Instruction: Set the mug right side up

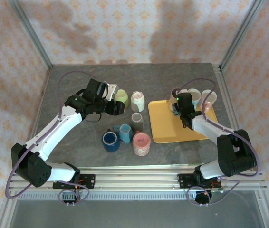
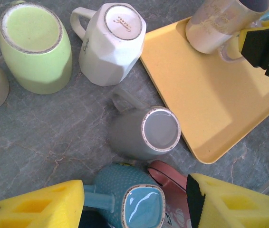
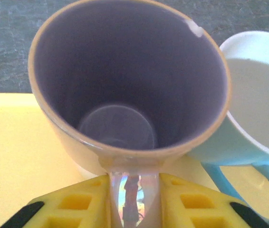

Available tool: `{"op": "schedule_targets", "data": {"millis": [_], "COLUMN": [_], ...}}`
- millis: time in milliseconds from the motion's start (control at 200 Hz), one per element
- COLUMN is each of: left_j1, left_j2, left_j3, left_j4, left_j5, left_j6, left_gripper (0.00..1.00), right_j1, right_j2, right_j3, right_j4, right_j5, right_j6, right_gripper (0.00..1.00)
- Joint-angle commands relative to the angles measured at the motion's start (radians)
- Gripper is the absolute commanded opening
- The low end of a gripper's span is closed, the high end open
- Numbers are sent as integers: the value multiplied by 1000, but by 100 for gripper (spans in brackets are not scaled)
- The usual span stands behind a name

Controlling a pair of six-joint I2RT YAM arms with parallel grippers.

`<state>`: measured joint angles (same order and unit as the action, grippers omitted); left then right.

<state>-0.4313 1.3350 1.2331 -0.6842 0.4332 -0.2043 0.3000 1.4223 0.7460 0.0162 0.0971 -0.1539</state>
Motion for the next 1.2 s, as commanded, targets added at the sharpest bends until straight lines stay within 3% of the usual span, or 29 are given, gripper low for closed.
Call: {"op": "schedule_targets", "data": {"millis": [0, 230, 430, 591, 721, 901, 1191], "left_j1": [6, 5, 6, 5, 14, 43, 144], "left_j2": [-12, -16, -24, -36, -32, 2, 164], "left_j3": [-4, -4, -10, -10, -12, 7, 109], "left_j4": [5, 5, 1, -20, -24, -54, -71], "left_j5": [-17, -25, -35, -103, -171, -312, -380], "left_j6": [-15, -11, 2, 28, -39, -158, -138], "left_gripper": [60, 60, 61, 62, 63, 63, 74], "right_j1": [-6, -6, -6, -6, -6, -6, -7], "right_j2": [-1, -50, -219, -355, -435, -439, -375], "right_j3": [-10, -27, -71, -60, -13, 121, 277], "right_j4": [28, 1, 6, -73, -182, -370, -540], "right_j5": [15, -1, -51, -73, -170, -250, -222], "right_j6": [0, 9, 40, 61, 76, 167, 309], "right_gripper": [32, 40, 53, 56, 57, 57, 58]}}
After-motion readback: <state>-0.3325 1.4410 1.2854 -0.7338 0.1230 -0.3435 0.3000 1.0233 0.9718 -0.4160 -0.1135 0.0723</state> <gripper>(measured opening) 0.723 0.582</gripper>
